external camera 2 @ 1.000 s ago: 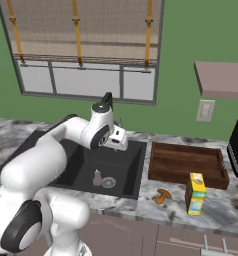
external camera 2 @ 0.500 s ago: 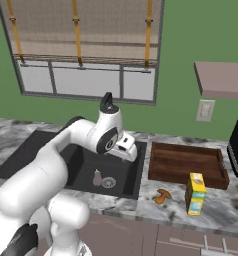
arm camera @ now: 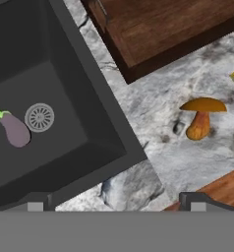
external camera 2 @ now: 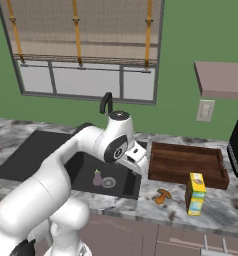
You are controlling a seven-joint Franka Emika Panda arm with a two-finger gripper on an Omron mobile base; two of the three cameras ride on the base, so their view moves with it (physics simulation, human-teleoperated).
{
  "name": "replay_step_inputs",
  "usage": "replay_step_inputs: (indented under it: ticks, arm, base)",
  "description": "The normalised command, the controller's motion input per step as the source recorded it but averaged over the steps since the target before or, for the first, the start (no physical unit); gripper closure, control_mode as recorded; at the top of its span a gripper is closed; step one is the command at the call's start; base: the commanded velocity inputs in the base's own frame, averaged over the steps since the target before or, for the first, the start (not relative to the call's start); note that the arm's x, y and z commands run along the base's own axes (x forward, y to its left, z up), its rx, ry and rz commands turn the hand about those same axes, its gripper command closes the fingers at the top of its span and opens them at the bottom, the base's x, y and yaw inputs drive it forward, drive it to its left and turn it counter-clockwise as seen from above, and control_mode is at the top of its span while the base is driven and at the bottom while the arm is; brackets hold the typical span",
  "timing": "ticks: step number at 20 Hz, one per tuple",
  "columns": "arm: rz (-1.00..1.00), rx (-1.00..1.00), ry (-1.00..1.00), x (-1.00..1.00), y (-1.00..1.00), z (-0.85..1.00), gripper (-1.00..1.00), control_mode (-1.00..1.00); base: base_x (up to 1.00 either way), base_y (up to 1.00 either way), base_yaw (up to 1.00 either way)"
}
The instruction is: Pick up all produce items and place them in the sink. Turn on the sink faucet to wash them. Then turn the sink off and put them in the tray.
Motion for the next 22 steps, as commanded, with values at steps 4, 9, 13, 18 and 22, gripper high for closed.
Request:
replay_step_inputs:
  ticks: [4, 9, 13, 18, 22]
  arm:
    - [-0.14, 0.0, 0.06, -0.09, -0.53, 0.0, -1.0, -1.0]
    - [-0.11, 0.0, 0.06, 0.0, -0.58, 0.0, -1.0, -1.0]
    - [-0.11, 0.0, 0.04, 0.0, -0.54, -0.07, -1.0, -1.0]
    - [-0.11, 0.0, -0.02, -0.06, -0.34, -0.29, -1.0, -1.0]
    - [-0.1, 0.0, -0.01, -0.06, -0.25, -0.27, -1.0, -1.0]
  base:
    - [0.0, 0.0, 0.0]
    - [0.0, 0.0, 0.0]
    - [0.0, 0.0, 0.0]
    - [0.0, 0.0, 0.0]
    - [0.0, 0.0, 0.0]
